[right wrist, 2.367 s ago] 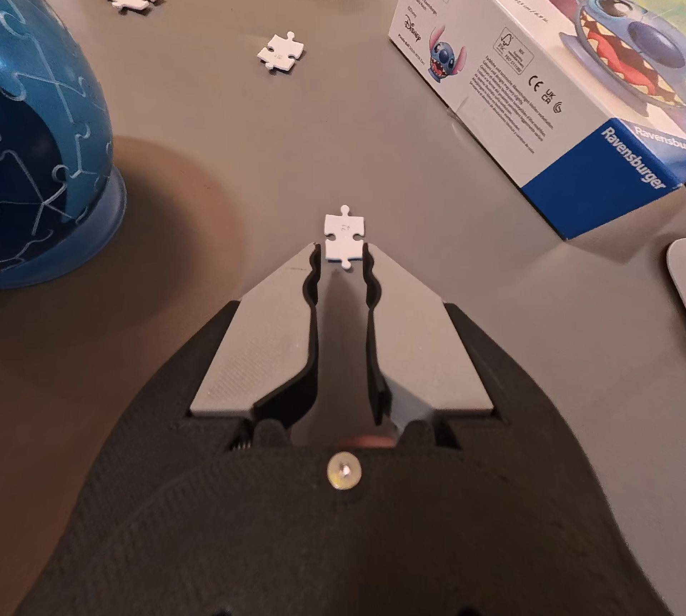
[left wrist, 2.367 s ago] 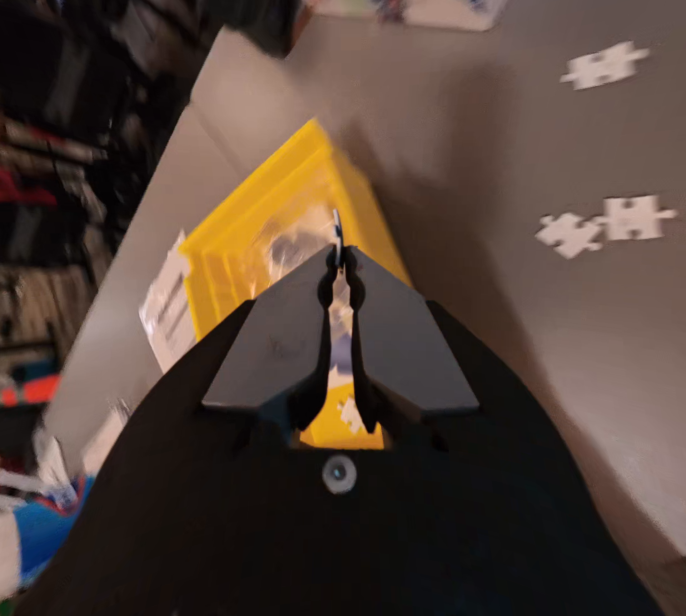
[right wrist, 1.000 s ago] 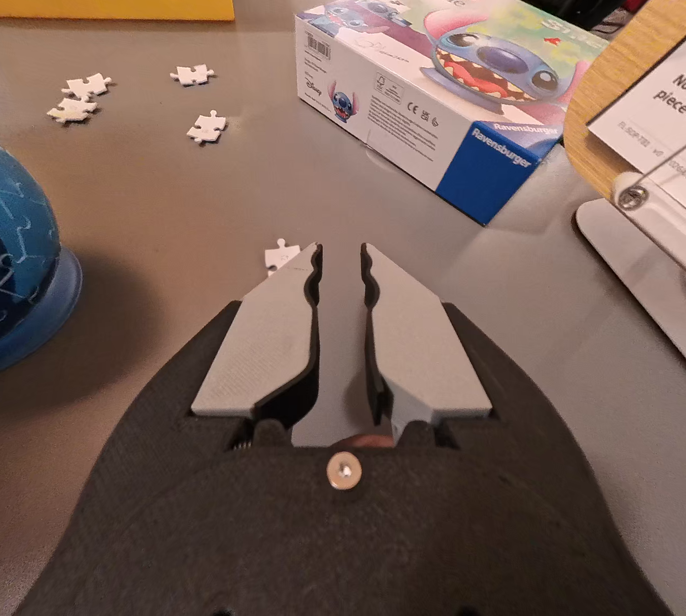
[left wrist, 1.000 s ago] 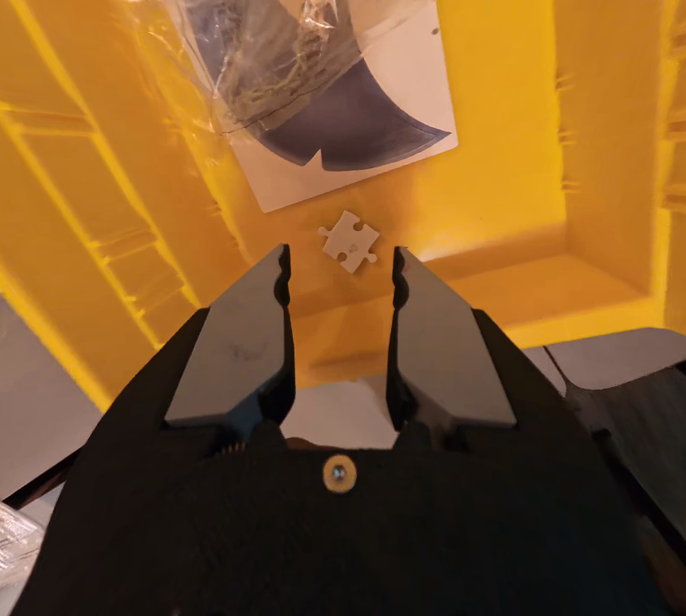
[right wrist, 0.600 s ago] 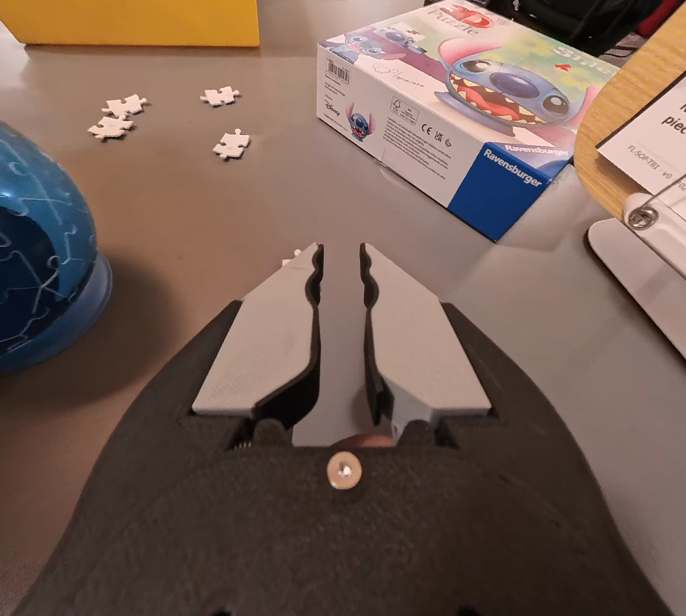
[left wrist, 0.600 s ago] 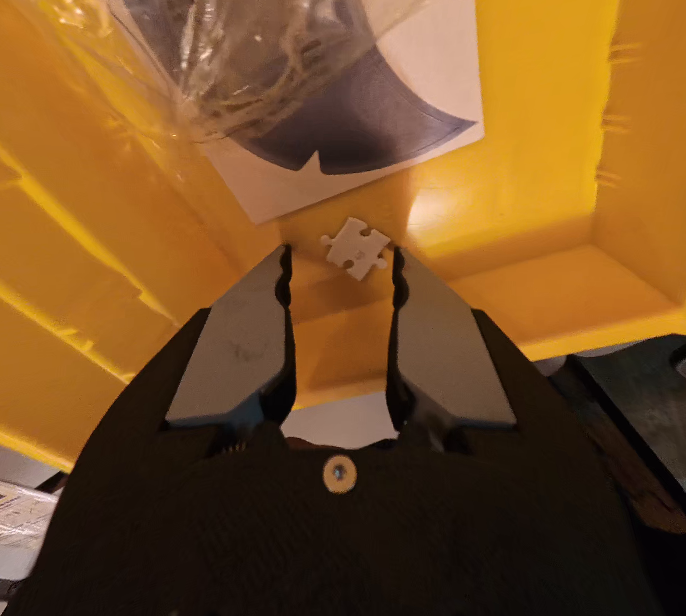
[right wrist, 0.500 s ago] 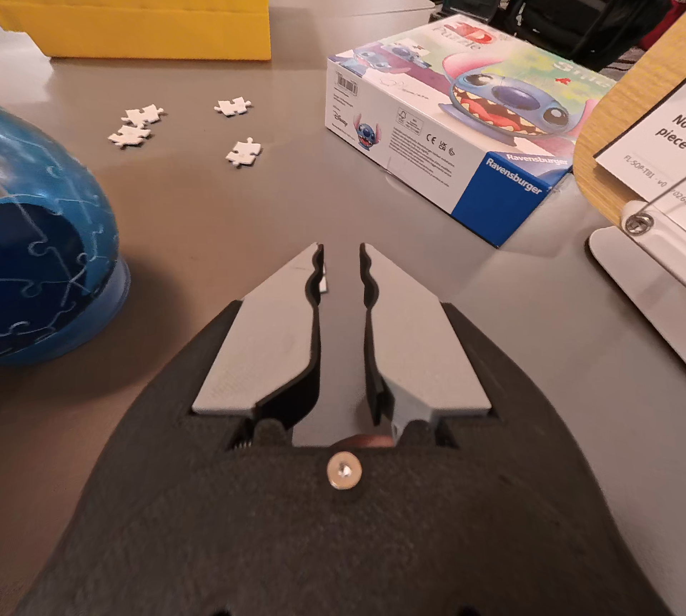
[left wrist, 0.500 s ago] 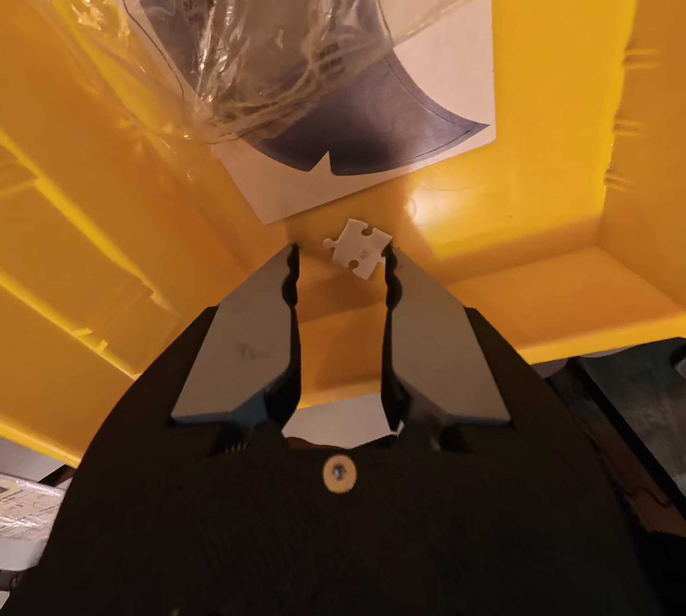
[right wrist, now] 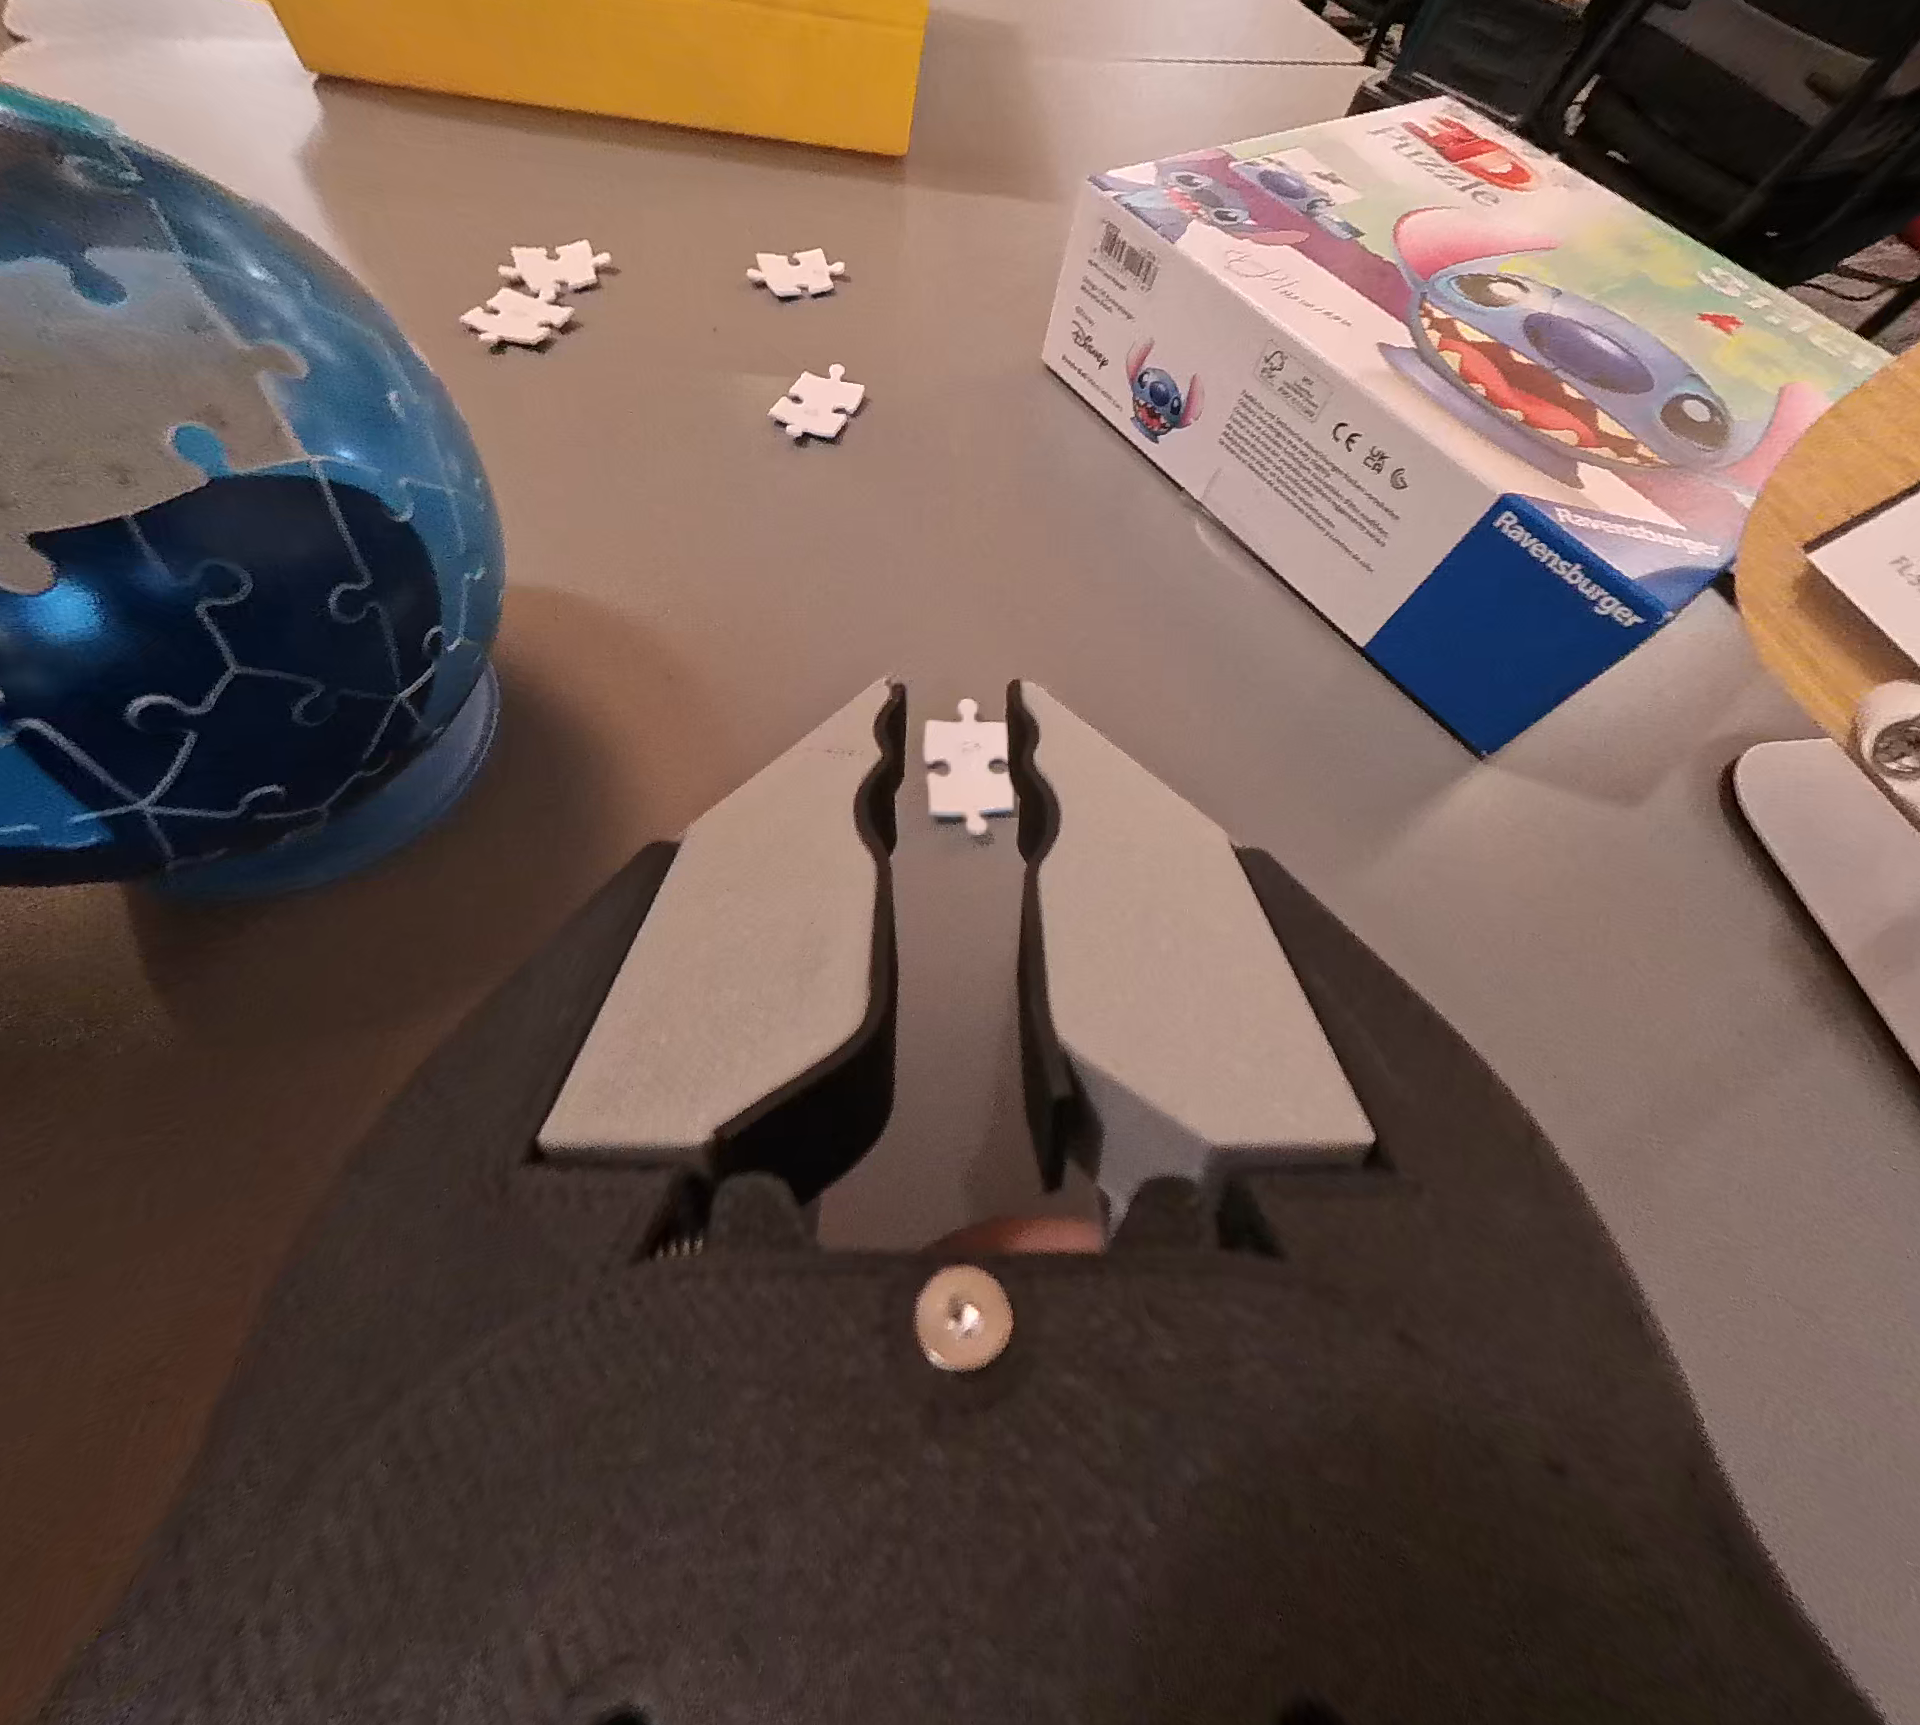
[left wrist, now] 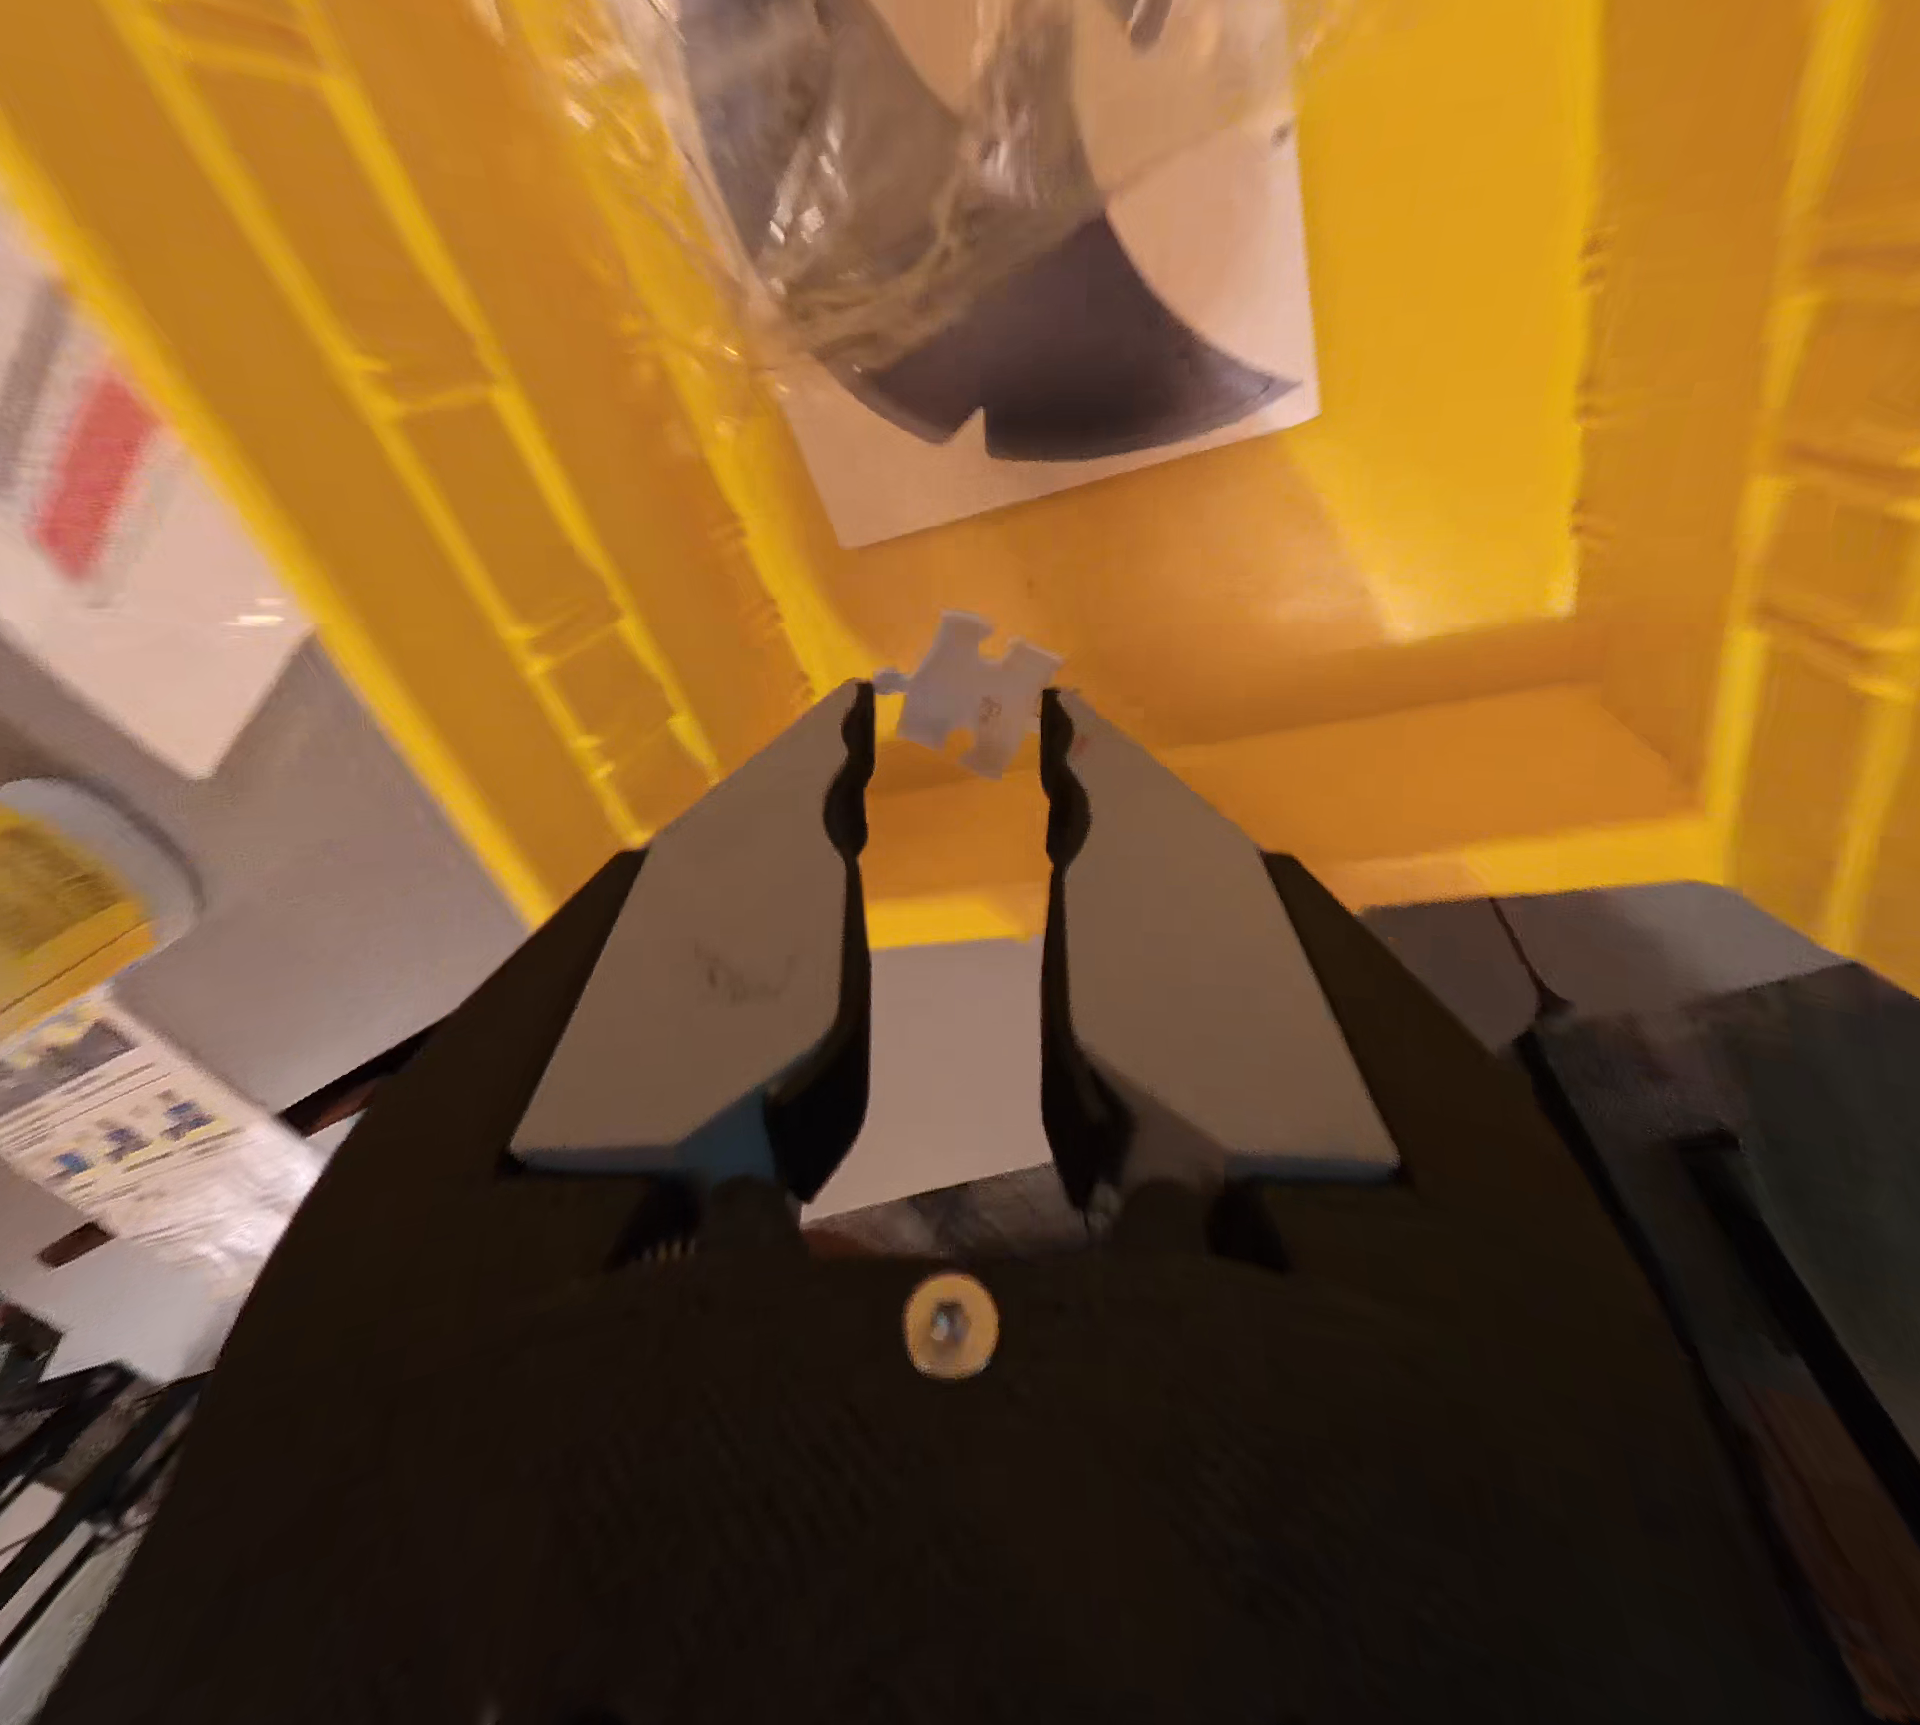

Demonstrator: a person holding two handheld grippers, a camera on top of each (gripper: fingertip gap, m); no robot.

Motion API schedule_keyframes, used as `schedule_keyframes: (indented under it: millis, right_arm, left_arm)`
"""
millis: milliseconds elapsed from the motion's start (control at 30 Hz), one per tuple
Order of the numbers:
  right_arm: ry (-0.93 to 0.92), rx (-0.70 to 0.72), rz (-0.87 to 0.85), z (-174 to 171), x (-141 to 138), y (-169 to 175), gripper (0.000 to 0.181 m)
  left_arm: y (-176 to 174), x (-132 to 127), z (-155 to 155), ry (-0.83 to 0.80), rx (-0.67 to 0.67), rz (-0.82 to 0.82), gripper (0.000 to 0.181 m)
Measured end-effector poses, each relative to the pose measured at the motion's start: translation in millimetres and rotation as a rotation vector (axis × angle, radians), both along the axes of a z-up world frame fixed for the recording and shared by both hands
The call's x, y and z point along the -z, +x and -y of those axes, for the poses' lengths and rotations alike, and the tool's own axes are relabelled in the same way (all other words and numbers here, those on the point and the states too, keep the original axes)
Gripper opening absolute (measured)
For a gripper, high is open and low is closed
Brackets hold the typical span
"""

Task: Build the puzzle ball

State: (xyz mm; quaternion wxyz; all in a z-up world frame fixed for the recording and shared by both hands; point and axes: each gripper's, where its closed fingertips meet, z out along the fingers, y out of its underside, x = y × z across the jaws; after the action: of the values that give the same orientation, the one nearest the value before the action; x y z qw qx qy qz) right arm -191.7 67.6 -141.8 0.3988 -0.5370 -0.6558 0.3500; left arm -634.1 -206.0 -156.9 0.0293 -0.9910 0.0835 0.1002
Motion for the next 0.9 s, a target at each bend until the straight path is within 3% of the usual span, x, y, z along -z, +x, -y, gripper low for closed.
schedule_keyframes:
  millis: [133, 233, 300, 400, 500, 567, 700, 900]
  right_arm:
    - [0.025, -0.005, 0.016, 0.9, 5.4, 3.1, 0.016]
    - [0.044, 0.019, -0.019, -3.6, 5.8, 0.6, 0.012]
    - [0.037, 0.036, -0.018, -5.9, 8.3, -0.2, 0.013]
    - [0.049, 0.011, -0.008, -1.7, 11.0, 1.9, 0.019]
    - [0.092, 0.015, -0.005, -5.1, 12.0, 5.8, 0.019]
    - [0.071, 0.015, -0.023, -5.9, 7.9, 7.4, 0.018]
    - [0.058, 0.034, -0.058, -9.7, -3.0, 11.8, 0.019]
    - [0.094, 0.046, -0.097, -8.4, -16.4, 17.4, 0.017]
  left_arm:
    - [42.9, -75.1, -36.7, 0.155, 0.101, -0.13, 0.029]
    - [132.7, -97.6, -83.0, 0.251, 0.295, -0.093, 0.029]
    - [189.4, -76.8, -103.9, 0.213, 0.429, -0.078, 0.029]
    - [251.1, -20.9, -117.4, 0.133, 0.576, -0.04, 0.029]
    - [278.2, 30.0, -127.5, 0.079, 0.577, 0.038, 0.029]
    - [287.6, 48.9, -134.6, 0.063, 0.557, 0.072, 0.029]
    - [296.6, 55.0, -156.6, 0.121, 0.483, 0.116, 0.029]
    - [286.2, 45.7, -158.0, 0.192, 0.378, 0.082, 0.056]
